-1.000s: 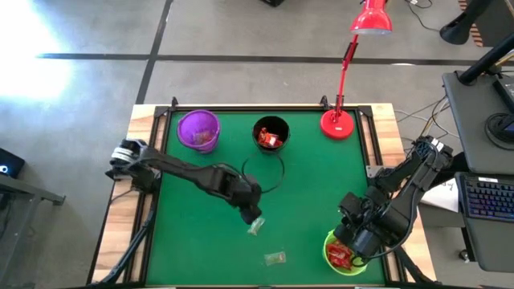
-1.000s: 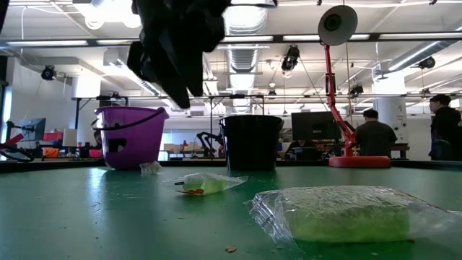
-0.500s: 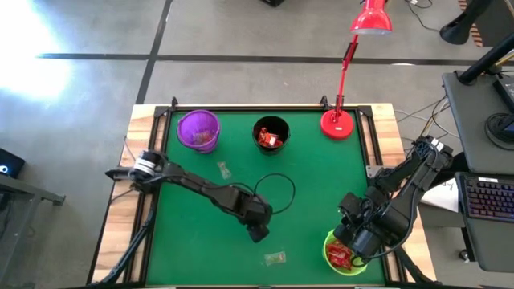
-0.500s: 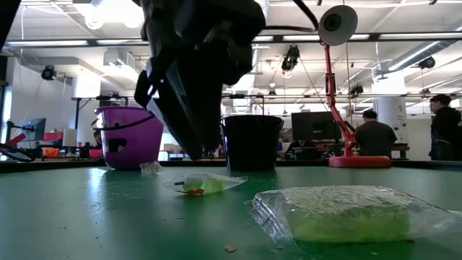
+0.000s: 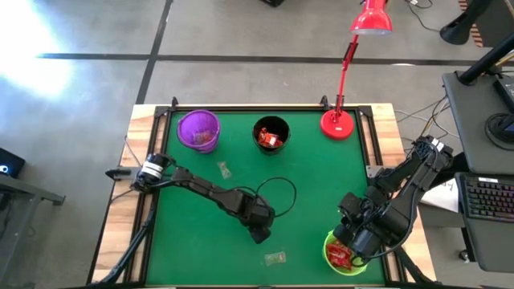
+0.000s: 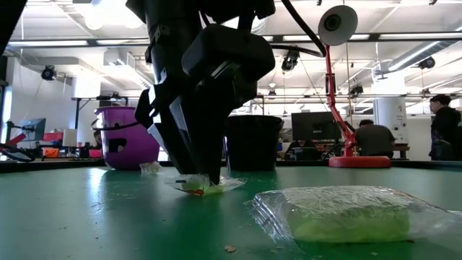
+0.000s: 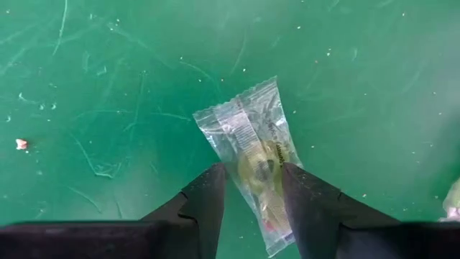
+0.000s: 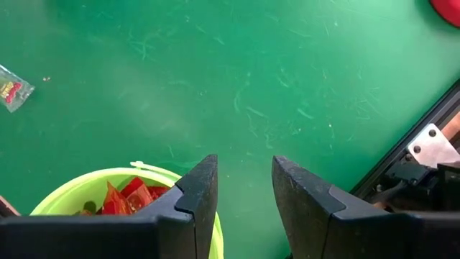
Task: Sort candy
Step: Put the green gummy into the violet bucket
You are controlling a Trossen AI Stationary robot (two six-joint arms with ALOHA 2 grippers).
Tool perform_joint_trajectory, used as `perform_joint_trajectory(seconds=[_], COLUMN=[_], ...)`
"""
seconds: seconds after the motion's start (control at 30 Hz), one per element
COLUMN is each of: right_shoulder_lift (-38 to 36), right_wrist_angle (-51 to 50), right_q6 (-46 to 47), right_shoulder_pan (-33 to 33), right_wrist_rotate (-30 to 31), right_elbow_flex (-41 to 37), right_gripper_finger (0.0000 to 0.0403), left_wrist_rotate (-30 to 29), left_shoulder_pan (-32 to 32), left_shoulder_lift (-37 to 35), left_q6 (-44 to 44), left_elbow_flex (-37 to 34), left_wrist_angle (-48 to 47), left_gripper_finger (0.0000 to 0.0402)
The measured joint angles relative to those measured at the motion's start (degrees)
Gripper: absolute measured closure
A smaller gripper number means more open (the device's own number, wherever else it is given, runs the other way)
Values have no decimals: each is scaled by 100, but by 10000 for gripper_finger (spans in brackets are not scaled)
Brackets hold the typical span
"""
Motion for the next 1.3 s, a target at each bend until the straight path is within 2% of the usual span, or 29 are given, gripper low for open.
perform_joint_trajectory(seconds=[0.1, 0.23, 0.3, 0.7, 0.9, 1.1, 1.3], right_shoulder_lift=[0, 0, 0, 0, 0, 0, 0], right_wrist_angle=[2, 4, 7, 24, 24, 15, 7], right_q6=[-17, -23, -30, -36, -36, -55, -55], right_shoulder_pan=[0, 0, 0, 0, 0, 0, 0], right_wrist_rotate=[1, 0, 2, 101, 157, 220, 447], right_elbow_flex=[0, 0, 0, 0, 0, 0, 0], right_gripper_finger=[279, 284, 284, 287, 285, 289, 287], left_wrist_rotate=[0, 2, 2, -64, -909, -1101, -1362], left_shoulder_pan=[-1, -4, -4, 33, 64, 256, 399], left_shoulder_lift=[23, -21, -62, -125, -136, -157, -360], left_q6=[197, 633, 902, 2215, 2899, 3391, 3858], left_elbow_flex=[-4, -4, 6, 944, 1587, 2129, 2378], left_wrist_angle=[1, 69, 66, -836, -1822, -3042, -3710], left_gripper_finger=[312, 379, 394, 401, 401, 401, 402])
